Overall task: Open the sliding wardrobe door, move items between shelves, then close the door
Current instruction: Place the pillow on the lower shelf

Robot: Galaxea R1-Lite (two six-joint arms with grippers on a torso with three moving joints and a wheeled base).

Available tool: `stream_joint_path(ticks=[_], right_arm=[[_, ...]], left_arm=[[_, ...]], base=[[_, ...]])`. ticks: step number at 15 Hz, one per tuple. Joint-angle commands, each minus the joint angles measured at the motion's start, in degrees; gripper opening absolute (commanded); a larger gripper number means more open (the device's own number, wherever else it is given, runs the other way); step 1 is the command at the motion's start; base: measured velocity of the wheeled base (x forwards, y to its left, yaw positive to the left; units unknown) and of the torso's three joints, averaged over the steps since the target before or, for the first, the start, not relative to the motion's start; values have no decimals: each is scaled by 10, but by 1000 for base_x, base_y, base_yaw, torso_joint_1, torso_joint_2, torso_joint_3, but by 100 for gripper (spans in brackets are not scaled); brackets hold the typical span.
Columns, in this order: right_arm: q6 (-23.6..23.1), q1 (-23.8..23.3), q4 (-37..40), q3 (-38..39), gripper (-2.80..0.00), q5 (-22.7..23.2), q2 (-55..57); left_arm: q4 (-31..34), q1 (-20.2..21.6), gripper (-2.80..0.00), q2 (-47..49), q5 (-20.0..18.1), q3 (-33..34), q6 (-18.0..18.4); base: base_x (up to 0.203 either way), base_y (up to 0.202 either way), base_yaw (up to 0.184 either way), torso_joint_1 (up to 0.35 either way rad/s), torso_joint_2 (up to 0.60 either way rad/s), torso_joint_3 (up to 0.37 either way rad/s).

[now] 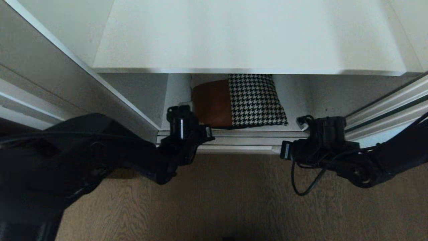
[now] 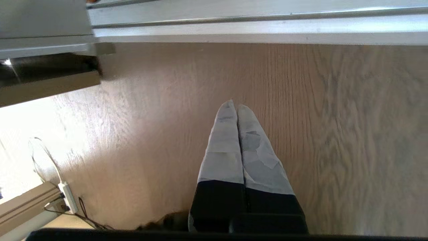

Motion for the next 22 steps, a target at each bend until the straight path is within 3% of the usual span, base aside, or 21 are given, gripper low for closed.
stream_joint_path(ticks=[1, 5, 8, 11, 15, 19, 22], right_arm=[[1, 23, -1, 70, -280, -30, -126], [-3, 78, 30, 169, -280, -117, -320], [-3, 113, 149, 200, -280, -165, -495], [-4, 110, 281, 210, -280, -202, -667], [-3, 26, 417, 231, -280, -223, -848], [5, -55, 437, 255, -280, -229, -903], [59, -103, 437, 273, -280, -228, -956]], left_arm=[[7, -3, -280, -160, 18, 84, -1], [73, 8, -280, -361, 73, 191, 9], [146, 23, -280, -503, 104, 256, 17], [220, 46, -280, -638, 148, 301, 34], [272, 124, -280, -790, 171, 433, 50], [284, 180, -280, -923, 173, 520, 55], [293, 223, -280, -1006, 171, 572, 60]], base=[[0, 0, 0, 0, 0, 0], [0, 0, 0, 0, 0, 0], [0, 0, 0, 0, 0, 0], [0, 0, 0, 0, 0, 0], [0, 0, 0, 0, 0, 0], [0, 0, 0, 0, 0, 0], [0, 0, 0, 0, 0, 0]])
